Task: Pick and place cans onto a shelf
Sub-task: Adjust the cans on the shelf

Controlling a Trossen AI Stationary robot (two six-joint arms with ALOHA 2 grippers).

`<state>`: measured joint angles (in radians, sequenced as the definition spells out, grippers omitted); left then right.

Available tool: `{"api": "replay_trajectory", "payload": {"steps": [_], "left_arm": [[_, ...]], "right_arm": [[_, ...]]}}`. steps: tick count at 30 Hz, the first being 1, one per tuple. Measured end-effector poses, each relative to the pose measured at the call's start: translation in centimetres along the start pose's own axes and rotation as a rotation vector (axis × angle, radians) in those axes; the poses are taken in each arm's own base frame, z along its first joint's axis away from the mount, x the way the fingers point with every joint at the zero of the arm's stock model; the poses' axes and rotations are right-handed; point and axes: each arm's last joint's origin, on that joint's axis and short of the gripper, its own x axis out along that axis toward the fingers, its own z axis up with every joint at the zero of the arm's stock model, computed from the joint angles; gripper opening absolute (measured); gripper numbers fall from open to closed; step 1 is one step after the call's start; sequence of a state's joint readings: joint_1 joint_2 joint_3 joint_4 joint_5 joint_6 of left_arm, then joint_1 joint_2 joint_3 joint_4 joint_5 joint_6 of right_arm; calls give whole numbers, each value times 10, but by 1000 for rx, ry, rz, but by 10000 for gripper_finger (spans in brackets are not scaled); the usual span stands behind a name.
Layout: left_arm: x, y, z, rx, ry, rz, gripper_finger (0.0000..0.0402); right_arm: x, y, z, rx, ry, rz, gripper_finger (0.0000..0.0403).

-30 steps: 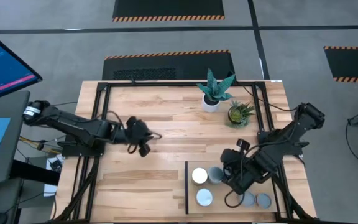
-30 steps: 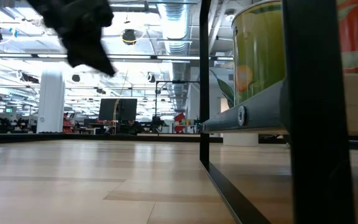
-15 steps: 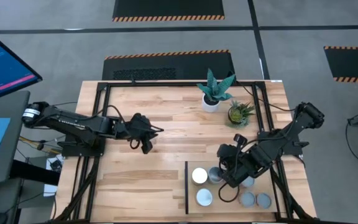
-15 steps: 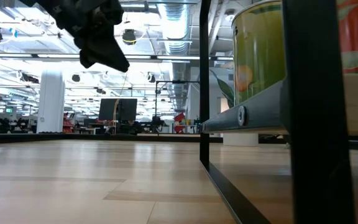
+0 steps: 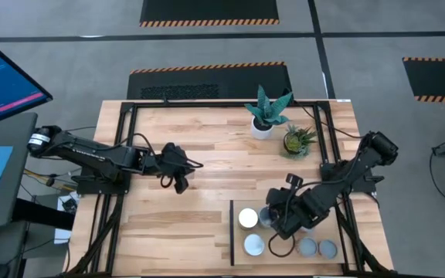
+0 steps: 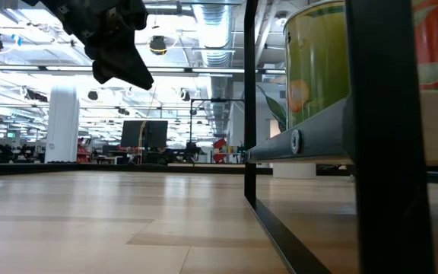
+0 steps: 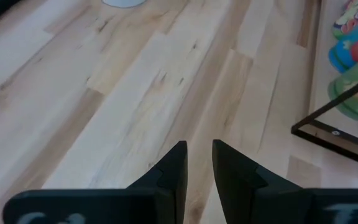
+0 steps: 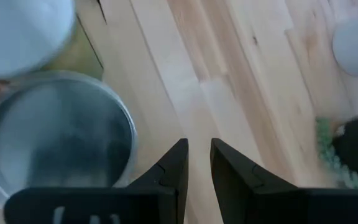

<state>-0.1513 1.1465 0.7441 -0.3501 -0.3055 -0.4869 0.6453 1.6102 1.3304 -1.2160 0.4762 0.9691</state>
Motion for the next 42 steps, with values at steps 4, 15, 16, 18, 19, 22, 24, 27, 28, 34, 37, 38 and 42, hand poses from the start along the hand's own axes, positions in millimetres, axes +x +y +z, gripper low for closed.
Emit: {"api": "replay_trajectory", "payload": {"steps": [4, 15, 16, 18, 19, 22, 24, 27, 28, 34, 37, 38, 42], "left_arm": [[0, 1, 0, 6, -10, 25, 61], [0, 1, 0, 7, -12, 32, 61], [0, 1, 0, 7, -12, 32, 61], [0, 1, 0, 6, -12, 32, 61], [0, 1, 0, 6, -12, 32, 61], [0, 1, 0, 6, -13, 32, 61], [0, 1, 0, 5, -13, 32, 61], [0, 1, 0, 5, -13, 32, 61], [0, 1, 0, 4, -13, 32, 61], [0, 1, 0, 1, -12, 32, 61], [0, 1, 0, 1, -13, 32, 61], [0, 1, 0, 1, -13, 32, 61], [0, 1, 0, -19, -13, 32, 61]], "right_arm": [[0, 2, 1, 8, -10, 22, 92], [-1, 5, 2, -11, -22, 53, 92], [-1, 6, 2, -11, -23, 54, 92], [-1, 6, 2, -10, -21, 59, 92], [-1, 6, 2, -10, -17, 63, 92], [-1, 7, 2, -12, -8, 72, 92], [-2, 8, 1, -17, -11, 77, 92], [-3, 9, 0, -21, -14, 82, 92], [-3, 10, -1, -23, -16, 86, 92], [-5, 13, -4, -28, -24, 99, 92], [-5, 11, -2, -26, -35, 82, 92], [-4, 10, -2, -24, -42, 68, 92], [0, 2, 3, -17, -36, 13, 92]]}}
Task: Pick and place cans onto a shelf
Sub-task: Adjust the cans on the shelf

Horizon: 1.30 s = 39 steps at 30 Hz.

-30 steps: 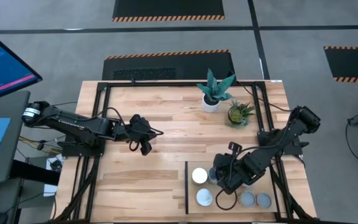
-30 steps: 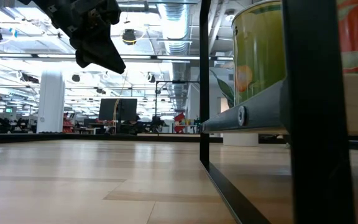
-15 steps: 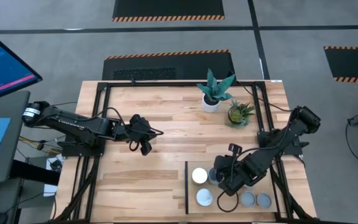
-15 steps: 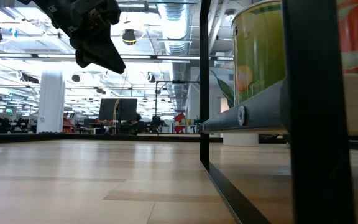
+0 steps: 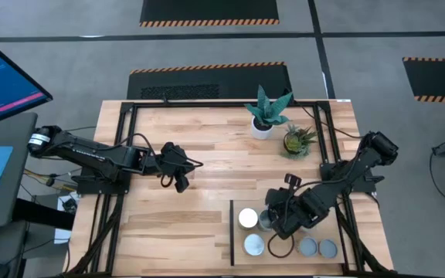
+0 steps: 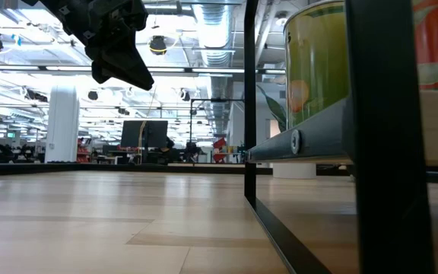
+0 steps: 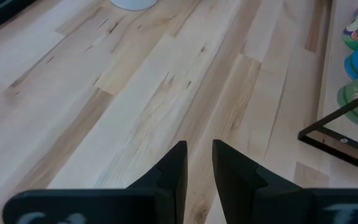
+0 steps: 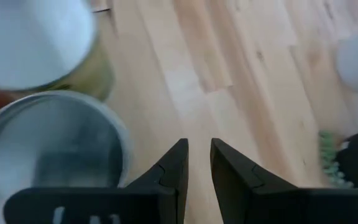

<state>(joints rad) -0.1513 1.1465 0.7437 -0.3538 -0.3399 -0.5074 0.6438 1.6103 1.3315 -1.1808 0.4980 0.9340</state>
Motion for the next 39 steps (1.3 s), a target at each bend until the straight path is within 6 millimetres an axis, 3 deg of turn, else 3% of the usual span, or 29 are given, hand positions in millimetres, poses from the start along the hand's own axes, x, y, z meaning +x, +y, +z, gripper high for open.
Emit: {"api": "replay_trajectory", "payload": {"steps": [8, 16, 22, 28, 39], "left_arm": [[0, 1, -2, 7, 16, 9, 61], [0, 2, -4, -12, 36, 21, 61], [0, 2, -4, -12, 31, 31, 61], [0, 3, -3, -12, 25, 42, 61], [0, 3, -4, -10, 29, 46, 61]], "right_arm": [[0, -21, 15, 66, 14, -33, 92], [-69, -69, 40, 166, -218, -14, 92], [-94, -114, 37, 352, -408, -147, 92], [-98, -140, 39, 525, -452, -199, 92], [-87, -146, 47, 511, -415, -273, 92]]}}
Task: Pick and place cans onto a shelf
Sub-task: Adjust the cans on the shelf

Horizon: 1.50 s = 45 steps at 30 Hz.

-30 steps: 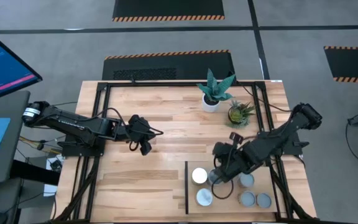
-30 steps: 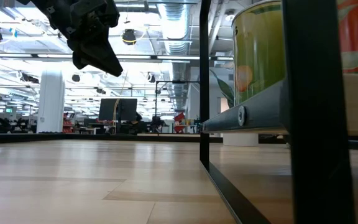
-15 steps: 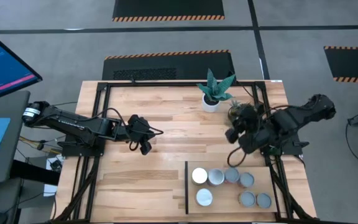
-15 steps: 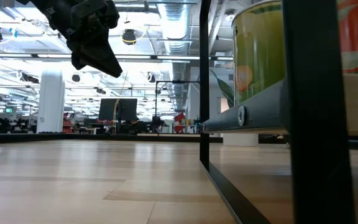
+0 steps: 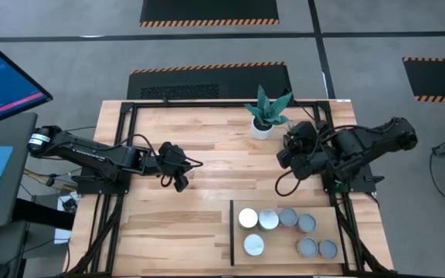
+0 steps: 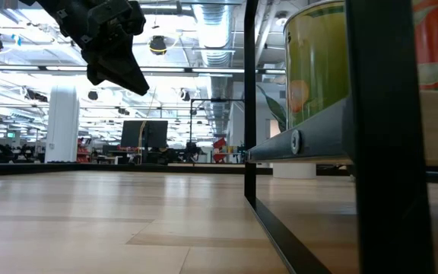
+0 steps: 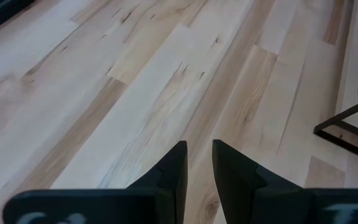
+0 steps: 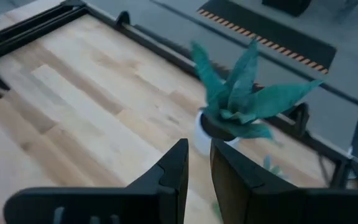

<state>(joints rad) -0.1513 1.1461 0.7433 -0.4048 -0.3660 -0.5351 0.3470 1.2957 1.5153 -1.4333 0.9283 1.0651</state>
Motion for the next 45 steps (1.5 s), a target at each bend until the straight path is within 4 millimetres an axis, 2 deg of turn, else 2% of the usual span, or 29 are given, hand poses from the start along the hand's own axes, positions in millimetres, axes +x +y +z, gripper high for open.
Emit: {"api": "replay_trajectory", "payload": {"steps": [7, 16, 24, 28, 31, 38, 41, 45], "left_arm": [[0, 1, -1, 4, 9, 6, 61], [0, 2, -3, 13, 22, 27, 61], [0, 2, -3, 13, 22, 28, 61], [0, 2, -3, 13, 22, 27, 61], [0, 2, -3, 9, 22, 27, 61], [0, 2, -3, 5, 21, 27, 61], [0, 2, -3, 5, 21, 27, 61], [0, 2, -3, 5, 21, 27, 61]], "right_arm": [[-6, -14, 5, -11, -24, 7, 92], [-20, -40, 11, 70, -55, 63, 92], [-22, -42, 11, 80, -22, 96, 92], [-19, -27, 5, 18, 24, 112, 92], [-17, -9, -4, -117, 54, 134, 92], [-20, 42, -45, -434, 224, 227, 92], [-28, 55, -61, -456, 278, 263, 92], [-45, 57, -82, -437, 398, 285, 92]]}}
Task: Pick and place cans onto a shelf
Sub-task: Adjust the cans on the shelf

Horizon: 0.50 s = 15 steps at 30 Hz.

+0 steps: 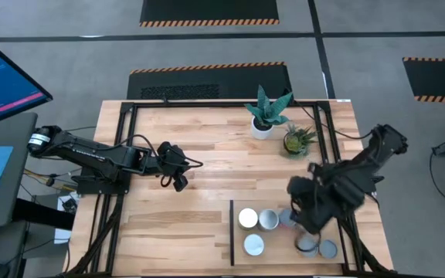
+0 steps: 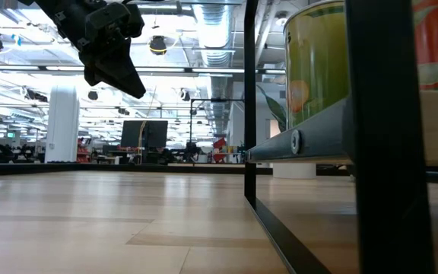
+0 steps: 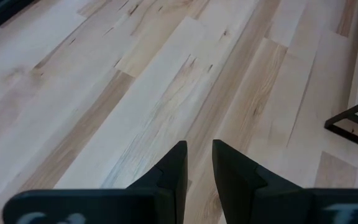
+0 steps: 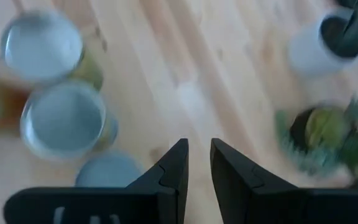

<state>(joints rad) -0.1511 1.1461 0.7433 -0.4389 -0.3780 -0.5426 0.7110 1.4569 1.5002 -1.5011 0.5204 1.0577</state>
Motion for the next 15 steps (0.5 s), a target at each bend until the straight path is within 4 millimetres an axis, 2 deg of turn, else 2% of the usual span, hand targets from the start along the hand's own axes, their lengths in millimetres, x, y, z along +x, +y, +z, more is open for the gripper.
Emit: {"api": "replay_trajectory", "payload": {"steps": [6, 10, 15], "left_arm": [[0, 0, 0, 0, -8, 14, 61], [0, 1, 0, 0, -19, 32, 61], [0, 1, 1, 0, -20, 34, 61]], "right_arm": [[-14, 24, -29, 70, 40, 98, 92], [-9, 38, -49, 92, 162, 28, 92], [-7, 54, -68, 157, 181, -17, 92]]}}
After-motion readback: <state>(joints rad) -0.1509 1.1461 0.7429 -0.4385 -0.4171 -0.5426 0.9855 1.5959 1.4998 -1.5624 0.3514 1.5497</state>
